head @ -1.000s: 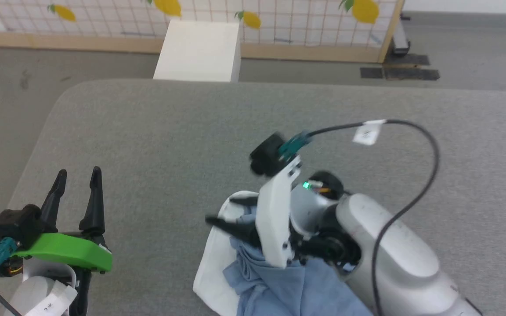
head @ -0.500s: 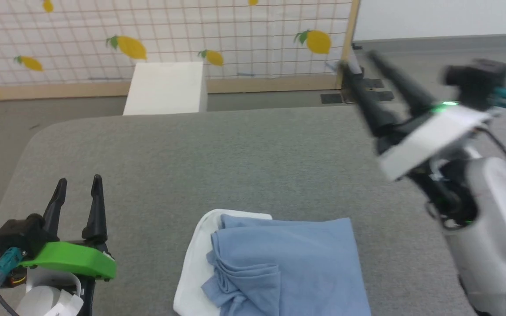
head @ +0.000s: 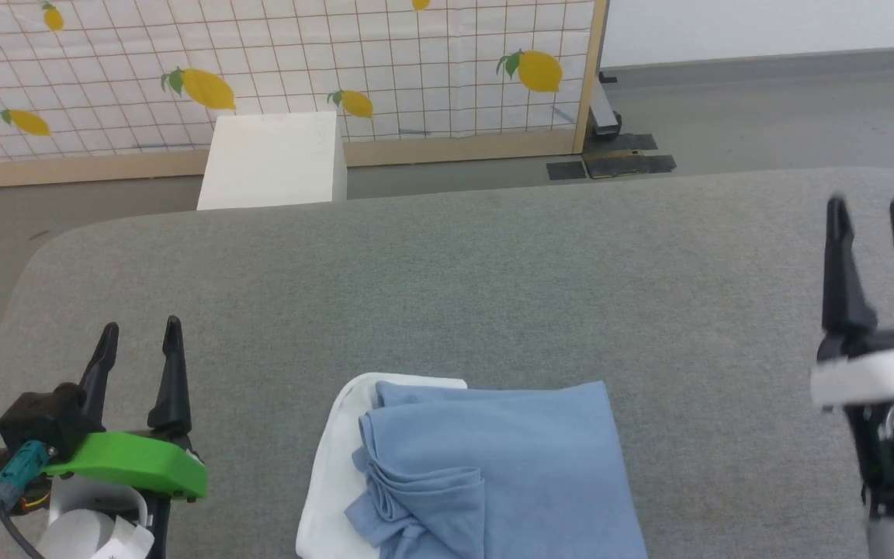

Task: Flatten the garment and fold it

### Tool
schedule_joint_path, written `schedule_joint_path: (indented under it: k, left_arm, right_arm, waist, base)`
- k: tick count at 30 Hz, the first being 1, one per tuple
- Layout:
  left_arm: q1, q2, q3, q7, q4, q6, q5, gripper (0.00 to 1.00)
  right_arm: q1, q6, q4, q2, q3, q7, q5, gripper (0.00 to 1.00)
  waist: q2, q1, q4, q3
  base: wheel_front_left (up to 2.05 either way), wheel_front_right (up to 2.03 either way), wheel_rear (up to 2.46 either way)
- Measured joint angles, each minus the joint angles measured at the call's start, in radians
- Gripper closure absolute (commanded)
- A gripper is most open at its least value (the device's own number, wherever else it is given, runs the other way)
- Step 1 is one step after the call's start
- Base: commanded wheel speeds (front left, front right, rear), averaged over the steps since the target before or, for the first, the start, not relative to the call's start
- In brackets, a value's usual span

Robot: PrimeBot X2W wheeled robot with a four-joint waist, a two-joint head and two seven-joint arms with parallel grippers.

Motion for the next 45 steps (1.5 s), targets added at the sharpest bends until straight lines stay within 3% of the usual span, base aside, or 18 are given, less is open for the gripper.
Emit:
schedule_joint_path:
  k: [8, 15, 45]
  left_arm:
    - [0.0, -0.006, -0.003, 0.0, 0.026, 0.008, 0.0, 0.0]
    - [-0.001, -0.012, -0.023, 0.0, 0.056, 0.0, 0.005, 0.0]
    - [0.0, -0.003, -0.07, 0.013, 0.107, 0.01, 0.043, 0.0]
  right_arm:
    - [0.142, 0.0, 0.033, 0.054, -0.008, -0.032, -0.061, 0.0]
    - [0.209, 0.0, 0.061, 0.063, 0.064, -0.029, -0.07, 0.0]
    - [0.226, 0.0, 0.071, 0.06, 0.063, 0.023, -0.104, 0.0]
  waist:
    - [0.0, 0.0, 0.018, 0.01]
    - [0.0, 0.0, 0.036, 0.012]
    - [0.0, 0.0, 0.043, 0.002]
  base:
    - [0.0, 0.0, 0.0]
    - [0.0, 0.0, 0.0]
    - [0.0, 0.0, 0.0]
